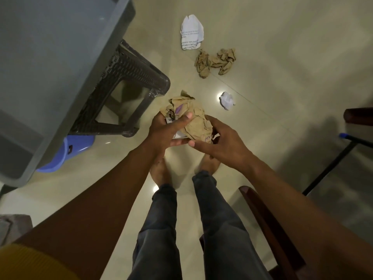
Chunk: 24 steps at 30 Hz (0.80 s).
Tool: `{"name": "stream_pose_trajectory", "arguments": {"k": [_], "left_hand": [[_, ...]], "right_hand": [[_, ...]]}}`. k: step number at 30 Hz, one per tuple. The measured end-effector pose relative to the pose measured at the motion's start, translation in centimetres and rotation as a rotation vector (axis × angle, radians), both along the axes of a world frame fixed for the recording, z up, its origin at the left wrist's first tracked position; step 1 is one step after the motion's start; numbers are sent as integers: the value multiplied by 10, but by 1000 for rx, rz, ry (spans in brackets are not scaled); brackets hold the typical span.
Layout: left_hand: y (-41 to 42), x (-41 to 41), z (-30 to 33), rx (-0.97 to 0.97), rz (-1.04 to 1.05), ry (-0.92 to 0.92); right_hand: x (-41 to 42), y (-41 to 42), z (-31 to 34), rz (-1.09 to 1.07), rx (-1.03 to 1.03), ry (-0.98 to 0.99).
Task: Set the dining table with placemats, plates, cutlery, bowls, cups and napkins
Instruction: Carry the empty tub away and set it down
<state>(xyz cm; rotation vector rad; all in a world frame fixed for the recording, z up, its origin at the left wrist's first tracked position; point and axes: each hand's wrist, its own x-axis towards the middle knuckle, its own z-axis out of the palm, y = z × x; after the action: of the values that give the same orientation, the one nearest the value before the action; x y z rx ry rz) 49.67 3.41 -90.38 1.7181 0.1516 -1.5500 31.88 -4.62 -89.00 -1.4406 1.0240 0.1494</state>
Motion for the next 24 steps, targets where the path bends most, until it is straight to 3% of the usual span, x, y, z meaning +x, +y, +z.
{"name": "stream_pose_trajectory", "arguments": {"k": [3,6,13,16,20,24], "left_hand": [[0,-4,-4,71,34,-73],[-1,-7,-7,129,94,-36],[6,-10,-18,107,230,171],[11,-7,-21,69,239,216],[14,-5,-29,79,247,212],[17,-5,-37,117,279,155]], "right_hand": [[4,5,-2,-12,-105,57],[6,9,-3,-165,-82,80],[2,2,-5,-600,443,-105],[-3,-2,-7,-674,588,-228],[-6,0,-12,-686,552,-213],[-6,5,-14,-582,390,-118]]}}
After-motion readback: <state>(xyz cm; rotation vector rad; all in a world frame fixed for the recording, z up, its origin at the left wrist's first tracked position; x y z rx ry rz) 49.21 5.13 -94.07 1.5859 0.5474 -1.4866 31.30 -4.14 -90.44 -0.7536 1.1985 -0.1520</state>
